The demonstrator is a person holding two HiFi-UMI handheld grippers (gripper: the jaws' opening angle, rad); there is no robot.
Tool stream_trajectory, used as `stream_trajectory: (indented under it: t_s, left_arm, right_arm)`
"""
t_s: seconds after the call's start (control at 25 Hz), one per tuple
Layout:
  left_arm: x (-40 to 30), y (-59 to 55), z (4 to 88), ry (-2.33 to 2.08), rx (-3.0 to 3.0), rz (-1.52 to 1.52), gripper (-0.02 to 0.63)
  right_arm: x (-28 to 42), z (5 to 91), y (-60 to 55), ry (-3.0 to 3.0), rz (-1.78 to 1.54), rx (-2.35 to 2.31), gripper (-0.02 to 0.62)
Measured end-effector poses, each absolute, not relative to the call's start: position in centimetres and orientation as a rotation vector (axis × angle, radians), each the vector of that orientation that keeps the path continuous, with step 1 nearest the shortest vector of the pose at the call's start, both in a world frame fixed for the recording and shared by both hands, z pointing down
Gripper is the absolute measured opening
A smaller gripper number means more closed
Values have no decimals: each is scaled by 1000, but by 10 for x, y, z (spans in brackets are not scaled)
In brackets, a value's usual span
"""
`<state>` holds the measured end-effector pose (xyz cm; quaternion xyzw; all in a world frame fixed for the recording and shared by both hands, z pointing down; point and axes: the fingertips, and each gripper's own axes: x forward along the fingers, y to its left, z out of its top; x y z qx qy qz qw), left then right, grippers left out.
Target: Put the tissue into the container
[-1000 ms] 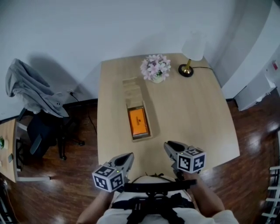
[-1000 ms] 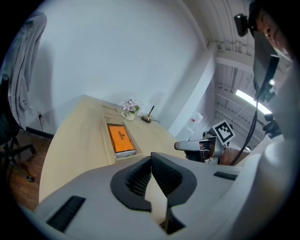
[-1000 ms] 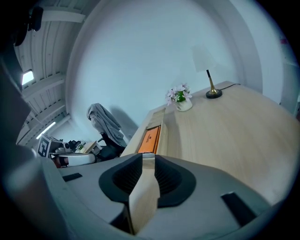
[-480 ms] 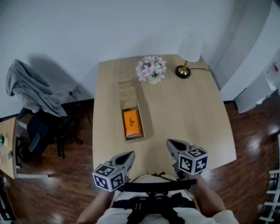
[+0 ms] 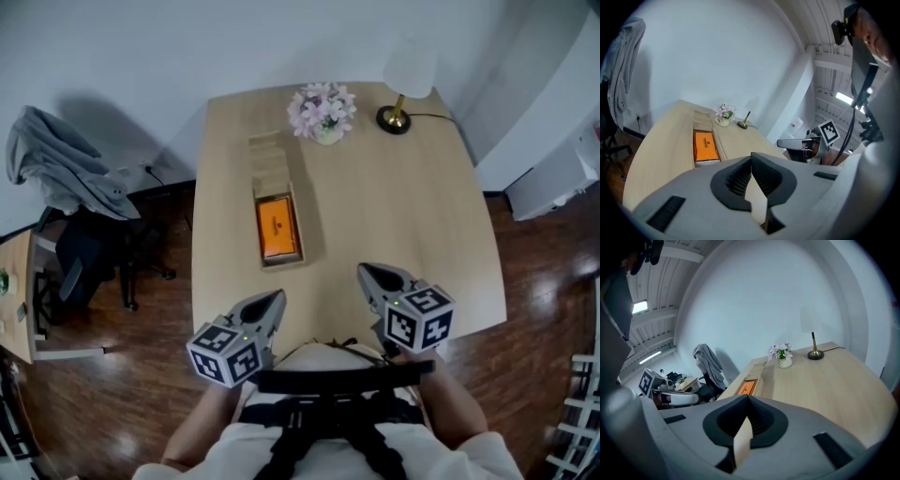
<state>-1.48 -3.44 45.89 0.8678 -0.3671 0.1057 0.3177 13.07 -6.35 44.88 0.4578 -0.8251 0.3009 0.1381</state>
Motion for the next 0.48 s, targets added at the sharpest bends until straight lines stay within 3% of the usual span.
stream_trajectory:
  t_s: [0.48]
  left_arm:
    - [-6,-31,463,-942,2279,294,-6]
  right_arm:
    - [131,448,-59,-2375,832,1323,0]
